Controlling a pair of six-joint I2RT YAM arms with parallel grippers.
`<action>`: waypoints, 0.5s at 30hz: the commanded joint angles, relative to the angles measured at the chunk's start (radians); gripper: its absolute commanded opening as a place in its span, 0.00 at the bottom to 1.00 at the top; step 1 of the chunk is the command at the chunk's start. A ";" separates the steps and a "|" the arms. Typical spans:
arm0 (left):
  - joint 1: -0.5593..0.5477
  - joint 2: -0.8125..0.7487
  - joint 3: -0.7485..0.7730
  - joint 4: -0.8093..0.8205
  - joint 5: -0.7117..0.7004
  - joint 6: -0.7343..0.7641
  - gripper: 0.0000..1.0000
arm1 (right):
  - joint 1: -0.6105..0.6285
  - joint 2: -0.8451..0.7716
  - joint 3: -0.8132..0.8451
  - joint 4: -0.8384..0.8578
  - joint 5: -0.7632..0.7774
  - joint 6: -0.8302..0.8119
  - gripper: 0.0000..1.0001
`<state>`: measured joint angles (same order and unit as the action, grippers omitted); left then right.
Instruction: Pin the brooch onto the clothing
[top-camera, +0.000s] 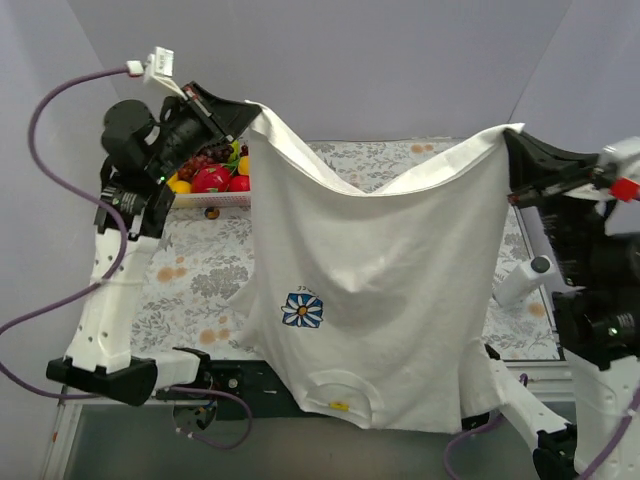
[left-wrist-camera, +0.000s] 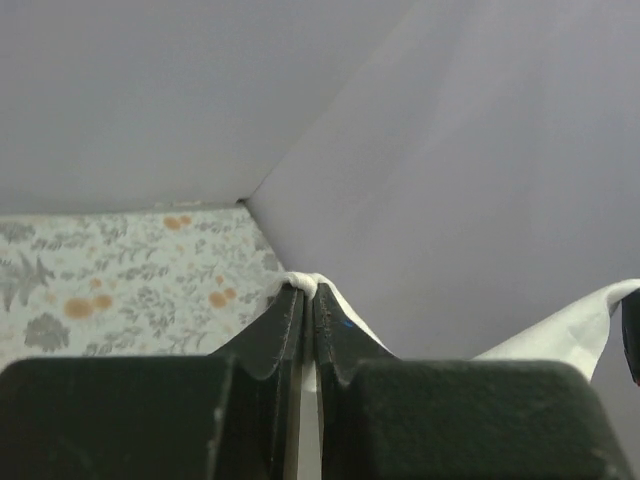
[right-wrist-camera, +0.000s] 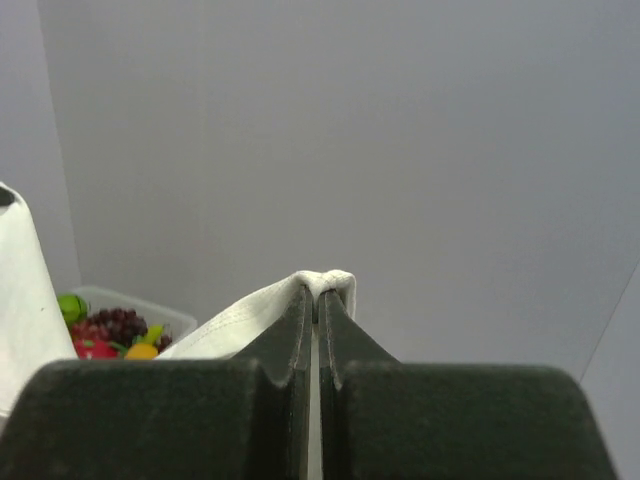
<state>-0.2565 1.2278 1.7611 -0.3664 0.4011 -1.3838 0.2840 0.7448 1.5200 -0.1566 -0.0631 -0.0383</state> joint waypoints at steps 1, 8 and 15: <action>0.005 0.065 -0.128 -0.008 -0.076 0.000 0.00 | 0.004 0.031 -0.232 0.032 0.059 -0.014 0.01; 0.005 0.208 -0.254 0.087 -0.087 0.012 0.00 | -0.025 0.097 -0.609 0.291 0.109 0.031 0.01; 0.007 0.364 -0.279 0.147 -0.097 0.029 0.00 | -0.158 0.261 -0.675 0.440 0.003 0.150 0.01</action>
<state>-0.2562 1.5585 1.4746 -0.3138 0.3180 -1.3727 0.1921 0.9764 0.8288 0.0448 -0.0086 0.0372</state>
